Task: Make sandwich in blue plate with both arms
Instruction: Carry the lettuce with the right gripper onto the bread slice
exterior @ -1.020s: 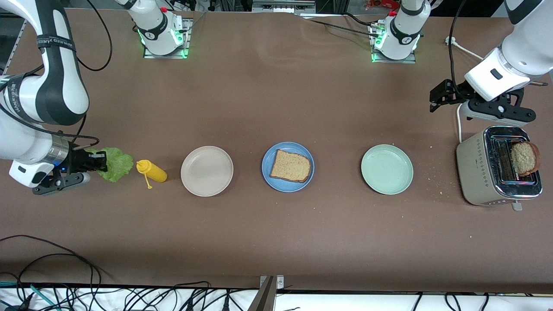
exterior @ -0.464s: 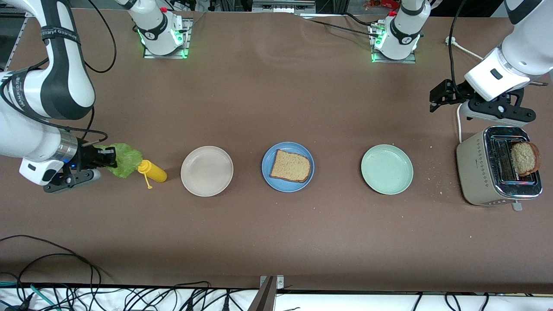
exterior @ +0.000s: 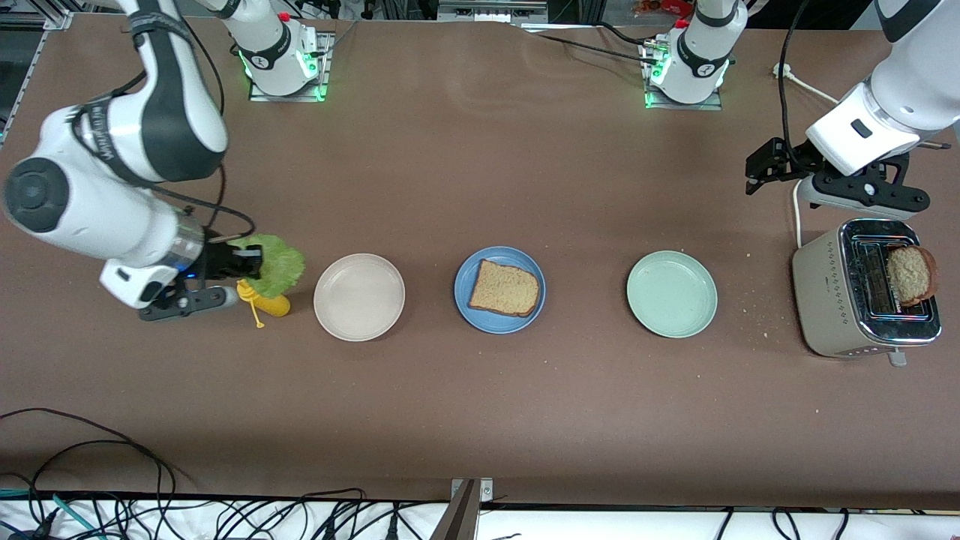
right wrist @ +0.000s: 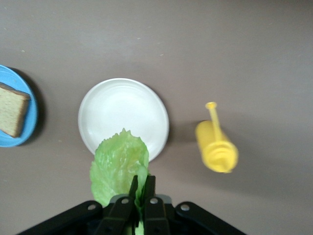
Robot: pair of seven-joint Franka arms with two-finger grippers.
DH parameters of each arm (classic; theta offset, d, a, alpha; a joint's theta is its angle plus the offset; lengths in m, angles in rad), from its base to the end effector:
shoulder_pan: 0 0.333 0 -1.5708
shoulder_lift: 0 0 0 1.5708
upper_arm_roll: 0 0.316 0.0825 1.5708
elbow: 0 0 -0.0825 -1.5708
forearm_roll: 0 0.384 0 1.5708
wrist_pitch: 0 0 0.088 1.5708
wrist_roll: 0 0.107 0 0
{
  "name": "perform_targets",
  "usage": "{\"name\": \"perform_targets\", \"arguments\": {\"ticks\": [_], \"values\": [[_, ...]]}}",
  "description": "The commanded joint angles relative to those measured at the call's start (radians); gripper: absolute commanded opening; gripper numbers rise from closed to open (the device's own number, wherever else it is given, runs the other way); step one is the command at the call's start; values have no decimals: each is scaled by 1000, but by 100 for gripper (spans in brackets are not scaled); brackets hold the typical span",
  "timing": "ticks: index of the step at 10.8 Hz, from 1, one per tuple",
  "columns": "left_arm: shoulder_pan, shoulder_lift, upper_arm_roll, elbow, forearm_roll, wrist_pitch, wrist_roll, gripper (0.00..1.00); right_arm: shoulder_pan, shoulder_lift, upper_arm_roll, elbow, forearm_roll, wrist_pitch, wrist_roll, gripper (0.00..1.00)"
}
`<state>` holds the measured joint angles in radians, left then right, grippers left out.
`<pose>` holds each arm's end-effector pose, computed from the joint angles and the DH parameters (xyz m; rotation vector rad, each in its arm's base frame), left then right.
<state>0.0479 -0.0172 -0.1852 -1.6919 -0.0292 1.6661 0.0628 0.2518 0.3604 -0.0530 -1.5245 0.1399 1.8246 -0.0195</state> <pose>0.5490 -0.0795 0.5847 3.1009 -0.3067 -0.0153 0.6447 0.1460 0.4481 -3.0175 -0.2752 0.1057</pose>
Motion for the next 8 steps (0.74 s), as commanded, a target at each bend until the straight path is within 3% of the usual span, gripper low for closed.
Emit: {"name": "perform_targets", "arguments": {"ticks": [1,6,8], "values": [[3,-7,0,9,-12,-16,9,100,150,72,-22,87,27,-16,244,0],[3,-7,0,9,-12,-16,9,100,352,316,-27,369,27,-4,639,0],[3,-7,0,9,-12,-16,9,100,394,388,-22,426,29,48,770,0]]}}
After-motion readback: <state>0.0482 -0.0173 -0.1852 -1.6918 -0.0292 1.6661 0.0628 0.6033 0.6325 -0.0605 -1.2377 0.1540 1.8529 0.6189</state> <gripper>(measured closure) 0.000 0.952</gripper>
